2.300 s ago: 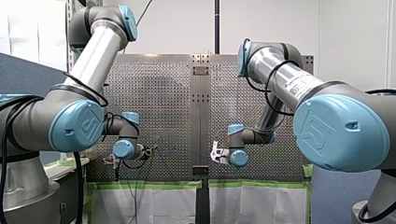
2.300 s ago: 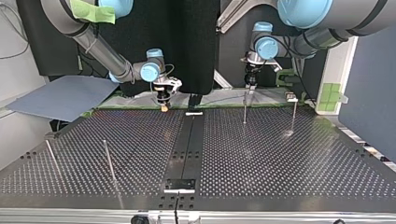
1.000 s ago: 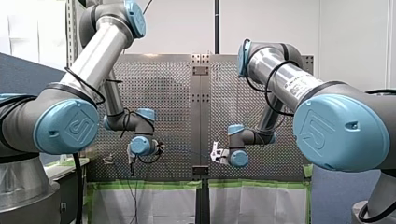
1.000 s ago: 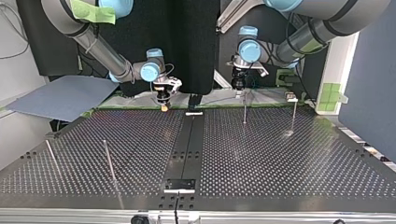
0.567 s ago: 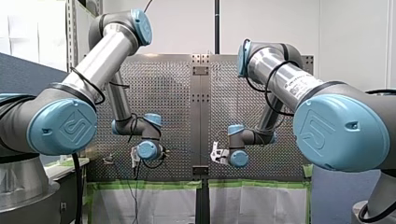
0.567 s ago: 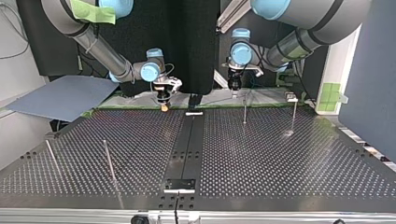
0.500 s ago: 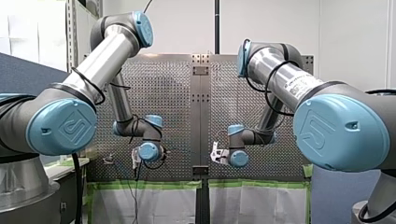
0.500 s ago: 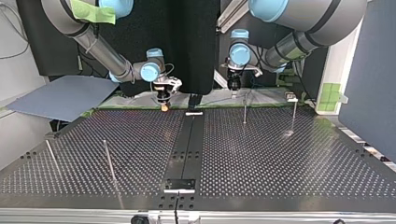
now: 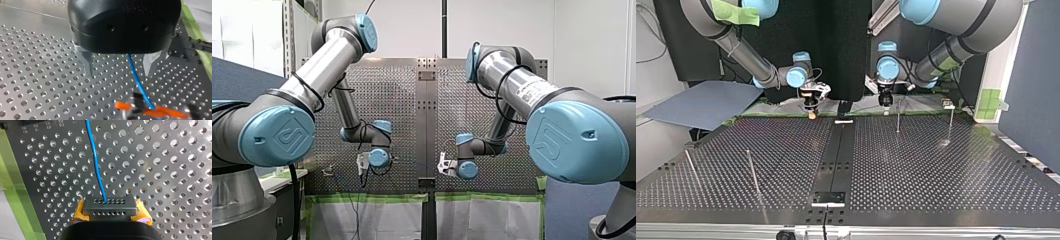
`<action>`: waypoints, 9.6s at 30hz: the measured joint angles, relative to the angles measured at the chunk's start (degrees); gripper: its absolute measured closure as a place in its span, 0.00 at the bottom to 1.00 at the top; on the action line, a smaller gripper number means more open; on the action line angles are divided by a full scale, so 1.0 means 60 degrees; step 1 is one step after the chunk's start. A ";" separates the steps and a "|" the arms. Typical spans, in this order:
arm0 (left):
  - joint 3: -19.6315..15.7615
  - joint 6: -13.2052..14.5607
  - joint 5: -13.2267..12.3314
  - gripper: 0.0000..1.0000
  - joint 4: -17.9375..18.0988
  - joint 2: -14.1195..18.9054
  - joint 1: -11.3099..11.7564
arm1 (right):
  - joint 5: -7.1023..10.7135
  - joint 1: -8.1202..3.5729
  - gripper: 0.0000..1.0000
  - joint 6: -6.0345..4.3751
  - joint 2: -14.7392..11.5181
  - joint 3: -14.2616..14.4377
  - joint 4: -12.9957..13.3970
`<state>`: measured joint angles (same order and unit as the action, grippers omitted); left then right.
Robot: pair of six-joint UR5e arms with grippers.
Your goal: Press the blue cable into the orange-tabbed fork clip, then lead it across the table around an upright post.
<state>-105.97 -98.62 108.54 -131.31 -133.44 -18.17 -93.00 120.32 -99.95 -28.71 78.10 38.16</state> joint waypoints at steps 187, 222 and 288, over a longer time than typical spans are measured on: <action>0.8296 0.0496 0.0130 0.98 -0.8313 0.1632 -0.3072 | 0.0031 -0.2209 1.00 0.0194 -0.7923 -0.0235 -0.4267; 1.1470 -0.0130 -0.0349 0.98 -0.8502 0.0191 -0.3082 | 0.0165 -0.3068 1.00 0.0191 -0.7259 0.0011 -0.4224; 0.9332 -0.0130 0.0036 0.01 -0.6861 -0.0437 -0.3039 | 0.0153 -0.3334 1.00 -0.0098 -0.3561 0.2477 -0.0749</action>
<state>-49.97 -99.40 108.75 -172.47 -136.07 -36.40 -92.08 100.32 -100.54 -50.08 92.96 33.66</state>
